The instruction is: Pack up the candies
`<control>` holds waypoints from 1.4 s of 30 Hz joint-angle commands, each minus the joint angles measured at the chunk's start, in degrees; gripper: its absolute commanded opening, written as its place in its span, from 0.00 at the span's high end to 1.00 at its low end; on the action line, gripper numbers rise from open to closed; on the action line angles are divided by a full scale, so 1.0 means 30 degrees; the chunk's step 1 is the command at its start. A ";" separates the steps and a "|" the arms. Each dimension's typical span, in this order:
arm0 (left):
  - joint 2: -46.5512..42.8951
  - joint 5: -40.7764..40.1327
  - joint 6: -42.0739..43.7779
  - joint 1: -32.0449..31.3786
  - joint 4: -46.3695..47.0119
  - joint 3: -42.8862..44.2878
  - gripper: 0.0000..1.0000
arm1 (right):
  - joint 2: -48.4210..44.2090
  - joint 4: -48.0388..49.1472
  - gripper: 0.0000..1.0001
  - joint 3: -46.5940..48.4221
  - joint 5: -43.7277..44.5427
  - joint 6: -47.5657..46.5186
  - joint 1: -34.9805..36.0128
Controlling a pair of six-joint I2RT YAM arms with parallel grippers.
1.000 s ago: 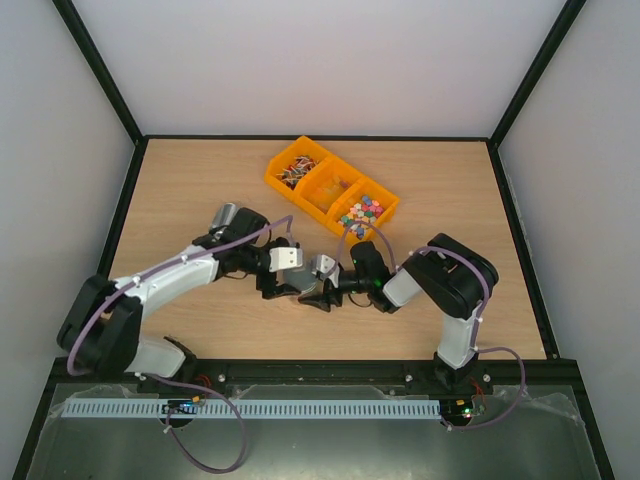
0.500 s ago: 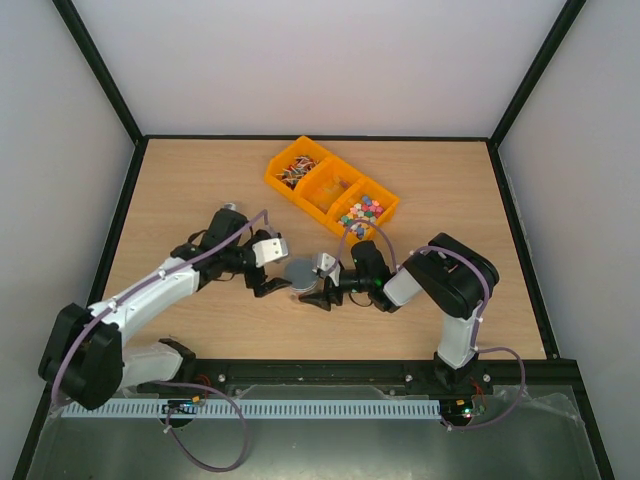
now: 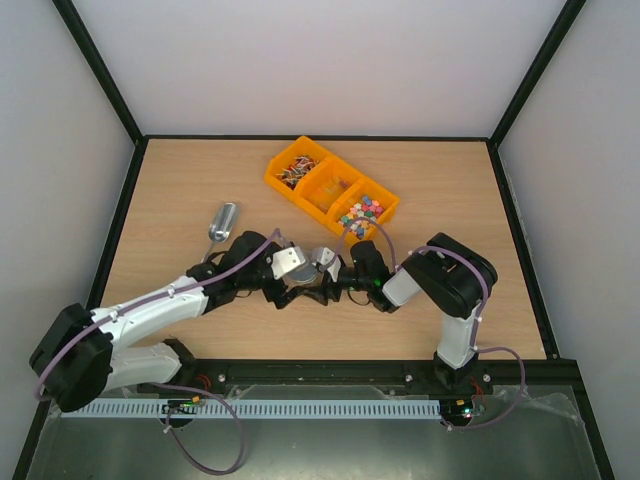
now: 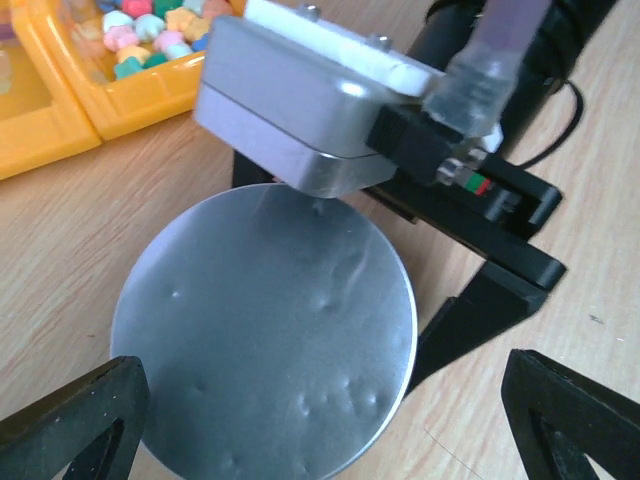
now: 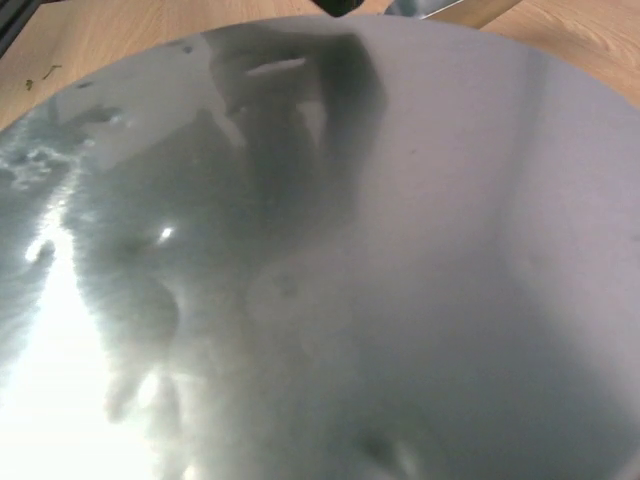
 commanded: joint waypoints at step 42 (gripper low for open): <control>-0.0841 -0.1792 0.8611 0.2029 0.1657 -0.2464 0.74 | 0.0204 -0.1505 0.54 -0.0326 -0.3306 -0.2310 0.0033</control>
